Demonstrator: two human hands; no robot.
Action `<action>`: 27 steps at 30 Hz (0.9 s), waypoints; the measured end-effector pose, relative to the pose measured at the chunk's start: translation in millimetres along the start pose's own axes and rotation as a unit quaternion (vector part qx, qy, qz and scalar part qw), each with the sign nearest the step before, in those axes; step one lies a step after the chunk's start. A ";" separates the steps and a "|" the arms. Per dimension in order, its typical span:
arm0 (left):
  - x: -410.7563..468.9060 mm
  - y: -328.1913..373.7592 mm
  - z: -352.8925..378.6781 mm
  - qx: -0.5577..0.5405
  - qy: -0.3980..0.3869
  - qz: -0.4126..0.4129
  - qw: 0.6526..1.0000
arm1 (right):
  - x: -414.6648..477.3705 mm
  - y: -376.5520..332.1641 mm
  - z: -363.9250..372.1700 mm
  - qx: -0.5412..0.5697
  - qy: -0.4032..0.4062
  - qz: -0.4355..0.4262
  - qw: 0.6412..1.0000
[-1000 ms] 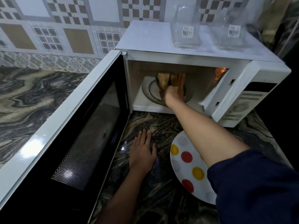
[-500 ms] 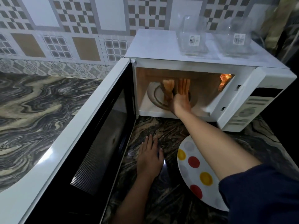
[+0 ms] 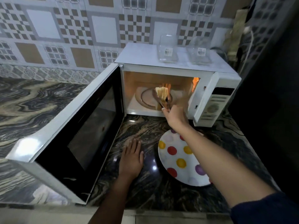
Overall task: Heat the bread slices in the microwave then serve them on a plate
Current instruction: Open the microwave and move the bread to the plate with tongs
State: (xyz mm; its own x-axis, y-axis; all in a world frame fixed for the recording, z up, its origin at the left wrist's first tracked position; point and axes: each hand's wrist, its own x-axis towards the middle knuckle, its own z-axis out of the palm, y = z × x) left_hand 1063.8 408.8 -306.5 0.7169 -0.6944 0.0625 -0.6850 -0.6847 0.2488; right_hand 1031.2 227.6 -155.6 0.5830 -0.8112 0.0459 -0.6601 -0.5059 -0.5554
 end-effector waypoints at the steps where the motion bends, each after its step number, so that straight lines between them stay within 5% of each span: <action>1: -8.0 3.8 -1.0 0.005 -0.006 -0.010 1.000 | -8.3 9.8 -5.0 0.006 0.002 -0.006 1.000; 15: -89.7 40.1 12.9 -0.008 0.008 -0.066 0.998 | -142.3 155.6 -38.1 -0.023 0.013 0.086 0.996; 27: -96.7 40.7 16.1 -0.039 0.038 -0.067 0.996 | -159.6 196.4 -44.3 -0.100 0.028 0.153 0.983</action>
State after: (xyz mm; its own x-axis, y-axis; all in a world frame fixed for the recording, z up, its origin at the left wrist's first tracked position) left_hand 964.4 444.5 -318.0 0.8114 -0.5766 0.0953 -0.5718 -0.7495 0.3337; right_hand 787.5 244.8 -235.3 0.3194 -0.9463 -0.0494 -0.8840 -0.2788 -0.3753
